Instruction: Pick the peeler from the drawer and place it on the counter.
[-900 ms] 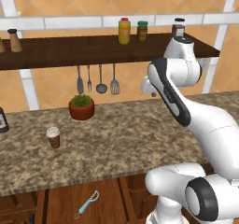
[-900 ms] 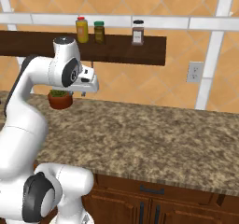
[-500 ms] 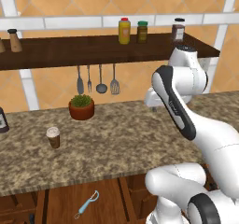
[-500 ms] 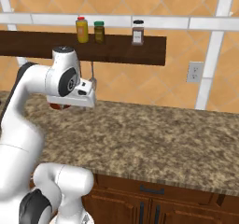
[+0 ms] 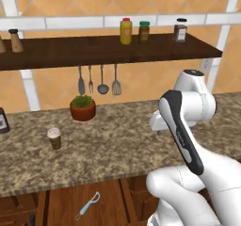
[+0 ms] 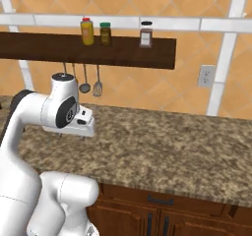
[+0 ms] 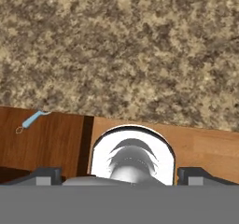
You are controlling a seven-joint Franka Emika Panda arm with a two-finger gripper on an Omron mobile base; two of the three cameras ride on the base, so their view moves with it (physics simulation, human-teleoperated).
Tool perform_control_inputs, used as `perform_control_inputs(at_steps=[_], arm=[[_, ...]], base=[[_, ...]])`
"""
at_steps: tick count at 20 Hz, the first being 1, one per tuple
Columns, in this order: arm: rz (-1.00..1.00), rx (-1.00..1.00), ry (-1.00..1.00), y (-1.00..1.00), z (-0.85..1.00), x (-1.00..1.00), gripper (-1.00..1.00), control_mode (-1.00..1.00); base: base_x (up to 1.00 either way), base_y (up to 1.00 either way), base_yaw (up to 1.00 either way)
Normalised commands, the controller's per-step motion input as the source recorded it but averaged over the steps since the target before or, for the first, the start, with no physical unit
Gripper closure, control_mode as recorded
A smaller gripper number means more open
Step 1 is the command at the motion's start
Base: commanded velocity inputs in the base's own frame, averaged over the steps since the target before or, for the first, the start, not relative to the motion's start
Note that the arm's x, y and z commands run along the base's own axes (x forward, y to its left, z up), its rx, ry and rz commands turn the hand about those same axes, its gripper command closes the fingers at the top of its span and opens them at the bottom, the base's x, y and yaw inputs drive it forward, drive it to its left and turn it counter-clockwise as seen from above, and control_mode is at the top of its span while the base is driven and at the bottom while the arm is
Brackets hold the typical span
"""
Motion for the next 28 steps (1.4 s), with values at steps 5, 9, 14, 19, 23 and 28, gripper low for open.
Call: perform_control_inputs(at_steps=[5,9,14,19,23,28], arm=[[0.0,0.0,0.0,0.0,0.0,0.0,-1.0,1.0],[0.0,0.0,0.0,0.0,0.0,0.0,-1.0,1.0],[0.0,0.0,0.0,0.0,0.0,0.0,-1.0,1.0],[0.0,0.0,0.0,0.0,0.0,0.0,-1.0,1.0],[0.0,0.0,0.0,0.0,0.0,0.0,-1.0,1.0],[0.0,0.0,0.0,0.0,0.0,0.0,-1.0,1.0]], base=[[-0.08,-0.65,0.52],[-0.19,-0.35,0.69],[-0.58,0.11,0.63],[-0.24,0.18,0.59],[-0.22,-0.48,0.41],[0.17,-0.23,0.49]])
